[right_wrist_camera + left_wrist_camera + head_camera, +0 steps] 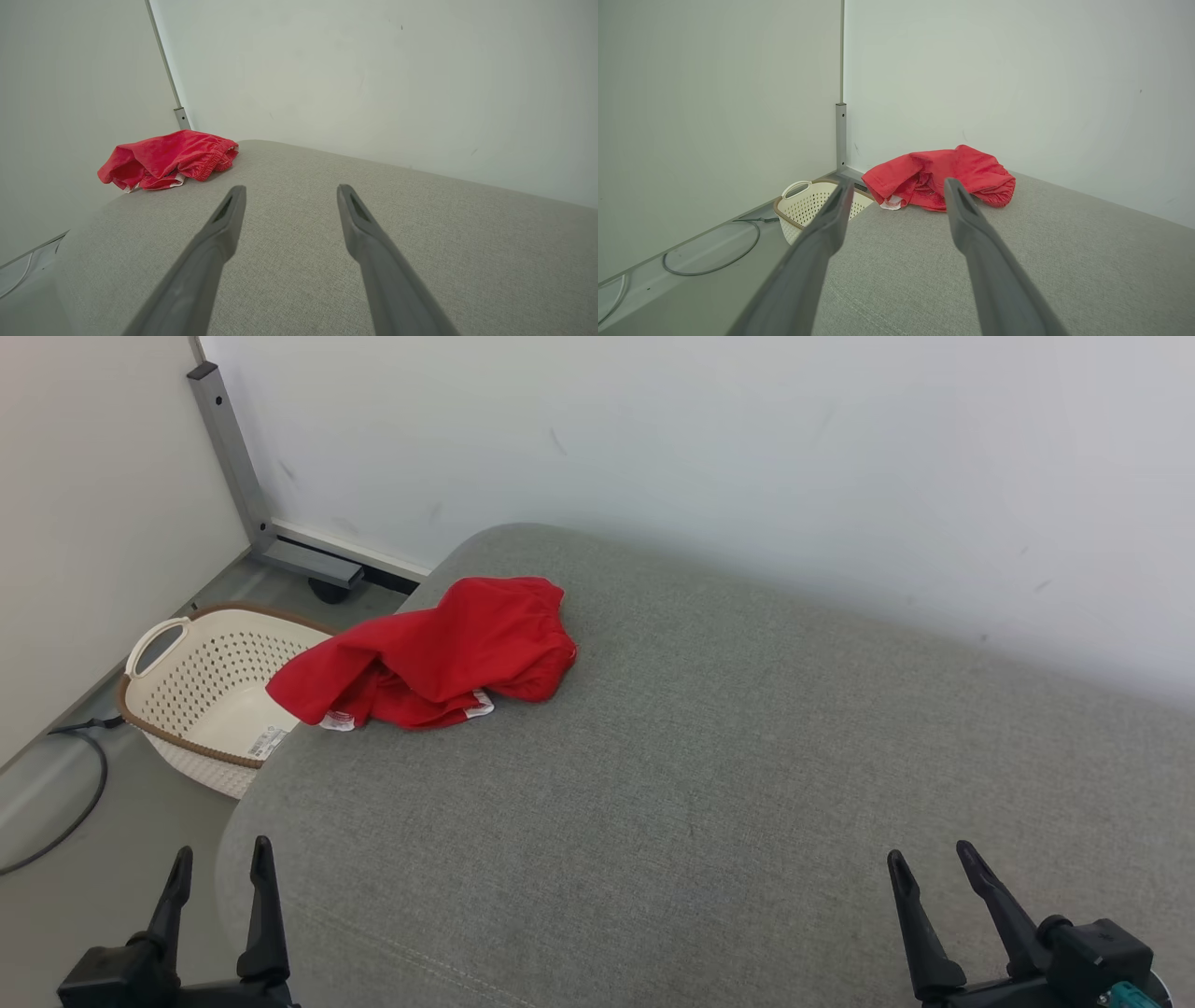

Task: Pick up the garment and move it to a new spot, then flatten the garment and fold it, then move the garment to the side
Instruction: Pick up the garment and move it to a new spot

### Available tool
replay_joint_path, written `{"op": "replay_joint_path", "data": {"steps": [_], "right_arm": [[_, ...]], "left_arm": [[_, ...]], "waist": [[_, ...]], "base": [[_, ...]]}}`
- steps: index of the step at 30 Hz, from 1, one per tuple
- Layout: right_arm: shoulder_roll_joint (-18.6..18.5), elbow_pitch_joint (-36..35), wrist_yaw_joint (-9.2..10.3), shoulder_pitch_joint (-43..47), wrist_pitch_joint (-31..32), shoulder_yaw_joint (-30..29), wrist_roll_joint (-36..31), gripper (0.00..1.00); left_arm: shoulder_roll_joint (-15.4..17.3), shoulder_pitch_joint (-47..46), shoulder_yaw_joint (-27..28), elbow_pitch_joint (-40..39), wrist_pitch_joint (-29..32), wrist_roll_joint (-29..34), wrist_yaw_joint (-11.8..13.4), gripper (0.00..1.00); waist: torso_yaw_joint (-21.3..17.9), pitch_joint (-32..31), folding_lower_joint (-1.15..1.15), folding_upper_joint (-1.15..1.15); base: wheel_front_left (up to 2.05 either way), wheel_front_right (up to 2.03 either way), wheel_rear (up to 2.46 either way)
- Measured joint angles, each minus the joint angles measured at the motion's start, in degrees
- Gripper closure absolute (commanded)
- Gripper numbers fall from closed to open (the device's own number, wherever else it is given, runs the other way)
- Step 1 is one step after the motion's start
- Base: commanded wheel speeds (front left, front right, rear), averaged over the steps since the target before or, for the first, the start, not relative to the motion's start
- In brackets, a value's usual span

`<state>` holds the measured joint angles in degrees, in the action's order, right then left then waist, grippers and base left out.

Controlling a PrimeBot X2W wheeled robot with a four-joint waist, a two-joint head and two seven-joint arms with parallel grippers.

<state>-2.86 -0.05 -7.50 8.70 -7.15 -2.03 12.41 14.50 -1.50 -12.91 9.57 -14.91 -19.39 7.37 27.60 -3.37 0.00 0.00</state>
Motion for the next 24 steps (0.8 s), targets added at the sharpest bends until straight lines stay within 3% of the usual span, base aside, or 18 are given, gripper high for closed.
{"op": "replay_joint_path", "data": {"steps": [9, 13, 19, 24], "right_arm": [[0.0, 1.0, 0.00, -0.7, -0.4, -0.5, 0.1, 0.00], [0.0, 0.9, 0.00, -0.6, -0.4, -0.7, 0.1, 0.00], [0.0, -0.7, 0.00, -2.1, 0.6, 0.1, -0.7, 0.00], [0.1, -1.6, 0.00, -4.5, 1.1, 0.4, -1.8, 0.00]], "left_arm": [[-0.2, -0.9, 0.5, -0.7, 0.4, -0.8, -0.9, 0.00], [1.5, -6.0, 1.0, -2.9, 2.7, -1.2, -2.0, 0.00], [6.6, -18.3, 2.9, -4.3, 10.7, -3.3, -5.4, 0.00], [8.4, -27.5, 3.3, 1.3, 16.0, -6.6, -9.3, 0.00]], "waist": [[1.1, 1.3, 0.00, 0.00], [1.3, 1.7, 0.00, 0.00], [0.3, 3.4, 0.00, 0.00], [-2.3, 5.9, 0.00, 0.00]], "base": [[0.00, 0.00, 0.00], [0.00, 0.00, 0.00], [0.00, 0.00, 0.00], [0.00, 0.00, 0.00]]}}
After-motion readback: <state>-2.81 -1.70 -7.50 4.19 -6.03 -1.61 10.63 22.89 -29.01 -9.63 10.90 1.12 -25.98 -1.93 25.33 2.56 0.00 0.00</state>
